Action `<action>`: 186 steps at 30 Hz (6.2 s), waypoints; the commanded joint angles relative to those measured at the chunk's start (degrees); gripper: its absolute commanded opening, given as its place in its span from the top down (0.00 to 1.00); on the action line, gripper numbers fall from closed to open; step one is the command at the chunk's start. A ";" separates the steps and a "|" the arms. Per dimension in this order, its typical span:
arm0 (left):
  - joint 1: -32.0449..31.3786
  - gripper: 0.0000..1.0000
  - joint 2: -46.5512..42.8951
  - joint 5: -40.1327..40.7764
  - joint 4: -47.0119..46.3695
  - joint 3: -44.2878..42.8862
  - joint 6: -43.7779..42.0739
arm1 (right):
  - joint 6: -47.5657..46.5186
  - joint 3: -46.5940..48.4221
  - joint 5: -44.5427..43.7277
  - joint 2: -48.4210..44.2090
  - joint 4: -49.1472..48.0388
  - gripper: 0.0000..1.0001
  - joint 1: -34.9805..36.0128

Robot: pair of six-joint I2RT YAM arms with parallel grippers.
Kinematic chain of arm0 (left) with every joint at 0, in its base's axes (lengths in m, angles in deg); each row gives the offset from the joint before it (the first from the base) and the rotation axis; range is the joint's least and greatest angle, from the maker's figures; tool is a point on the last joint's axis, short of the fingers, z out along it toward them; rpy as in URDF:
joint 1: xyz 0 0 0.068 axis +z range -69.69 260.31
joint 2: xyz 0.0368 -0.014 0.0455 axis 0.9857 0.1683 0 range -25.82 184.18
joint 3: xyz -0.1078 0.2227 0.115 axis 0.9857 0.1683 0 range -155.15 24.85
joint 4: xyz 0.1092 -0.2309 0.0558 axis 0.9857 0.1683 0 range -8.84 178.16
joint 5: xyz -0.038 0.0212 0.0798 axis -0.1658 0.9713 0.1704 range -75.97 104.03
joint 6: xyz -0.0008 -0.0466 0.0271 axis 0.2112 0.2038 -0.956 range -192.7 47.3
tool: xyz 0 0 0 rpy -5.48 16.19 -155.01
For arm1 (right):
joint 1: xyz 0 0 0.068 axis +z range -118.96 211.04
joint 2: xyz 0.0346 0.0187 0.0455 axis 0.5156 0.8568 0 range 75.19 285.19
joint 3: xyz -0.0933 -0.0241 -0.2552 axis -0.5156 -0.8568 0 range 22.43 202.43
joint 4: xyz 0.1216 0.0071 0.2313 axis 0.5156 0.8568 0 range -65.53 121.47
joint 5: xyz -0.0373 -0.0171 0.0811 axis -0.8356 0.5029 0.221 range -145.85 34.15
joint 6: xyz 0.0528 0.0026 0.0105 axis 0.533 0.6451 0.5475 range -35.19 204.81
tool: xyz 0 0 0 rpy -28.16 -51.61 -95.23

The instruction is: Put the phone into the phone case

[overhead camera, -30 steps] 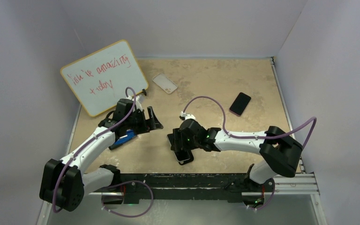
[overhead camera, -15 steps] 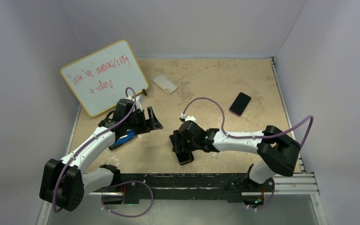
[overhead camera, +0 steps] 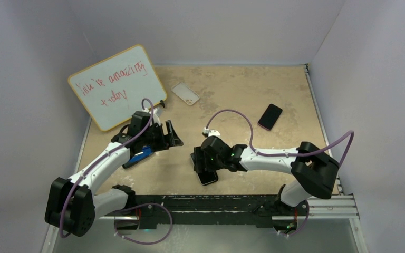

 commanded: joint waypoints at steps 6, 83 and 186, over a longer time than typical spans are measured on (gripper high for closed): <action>0.27 0.25 0.67 -4.25 -2.99 1.36 0.57 | -0.01 1.77 -0.70 -5.47 7.04 0.17 0.18; -21.09 0.68 14.74 -5.26 -19.02 7.39 17.67 | 9.40 -20.29 17.56 -11.74 -16.22 0.66 -8.83; -16.61 0.69 7.04 -10.45 -22.89 9.66 14.52 | 14.57 -22.75 25.74 -8.54 -42.54 1.00 -13.31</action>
